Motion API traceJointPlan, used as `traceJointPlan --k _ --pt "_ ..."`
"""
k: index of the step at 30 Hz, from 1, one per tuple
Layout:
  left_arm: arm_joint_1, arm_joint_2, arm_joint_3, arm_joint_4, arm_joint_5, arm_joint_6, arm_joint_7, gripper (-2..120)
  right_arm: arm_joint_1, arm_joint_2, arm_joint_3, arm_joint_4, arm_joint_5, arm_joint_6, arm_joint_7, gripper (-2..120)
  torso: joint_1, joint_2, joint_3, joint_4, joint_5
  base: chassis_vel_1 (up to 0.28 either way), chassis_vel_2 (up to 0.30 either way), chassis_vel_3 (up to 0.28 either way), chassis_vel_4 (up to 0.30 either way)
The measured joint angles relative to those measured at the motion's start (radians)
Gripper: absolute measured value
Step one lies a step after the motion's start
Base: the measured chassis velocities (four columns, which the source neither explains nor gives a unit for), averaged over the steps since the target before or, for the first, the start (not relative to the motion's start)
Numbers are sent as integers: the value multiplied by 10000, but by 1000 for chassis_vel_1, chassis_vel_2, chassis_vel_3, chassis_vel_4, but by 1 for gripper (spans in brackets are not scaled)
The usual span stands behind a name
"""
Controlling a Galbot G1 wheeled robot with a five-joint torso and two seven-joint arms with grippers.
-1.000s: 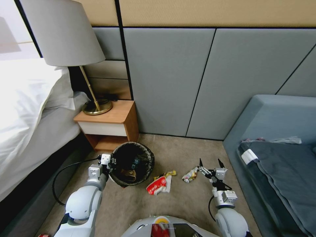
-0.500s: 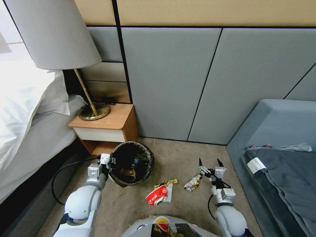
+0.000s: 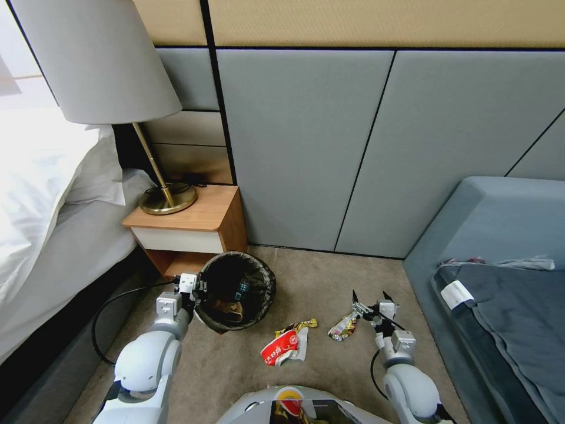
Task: Pick up the trash bin, then pick up the garbage from the floor and place it into the trash bin.
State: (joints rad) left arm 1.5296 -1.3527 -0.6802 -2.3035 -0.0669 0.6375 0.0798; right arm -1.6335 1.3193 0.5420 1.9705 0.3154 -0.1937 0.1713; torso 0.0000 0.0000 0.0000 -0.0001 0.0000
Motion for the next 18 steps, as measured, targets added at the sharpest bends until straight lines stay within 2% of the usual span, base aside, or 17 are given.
traceJointPlan --k 8,18 --pt "6 36 22 -117 -41 18 9 4 759 -321 -384 -993 1392 -872 217 100 0 0 0 0 1 0 0 0 0" --pt "3 102 9 -172 -96 63 18 4 1367 -519 -800 -1874 2251 -1545 441 100 0 0 0 0 -1 0 0 0 0"
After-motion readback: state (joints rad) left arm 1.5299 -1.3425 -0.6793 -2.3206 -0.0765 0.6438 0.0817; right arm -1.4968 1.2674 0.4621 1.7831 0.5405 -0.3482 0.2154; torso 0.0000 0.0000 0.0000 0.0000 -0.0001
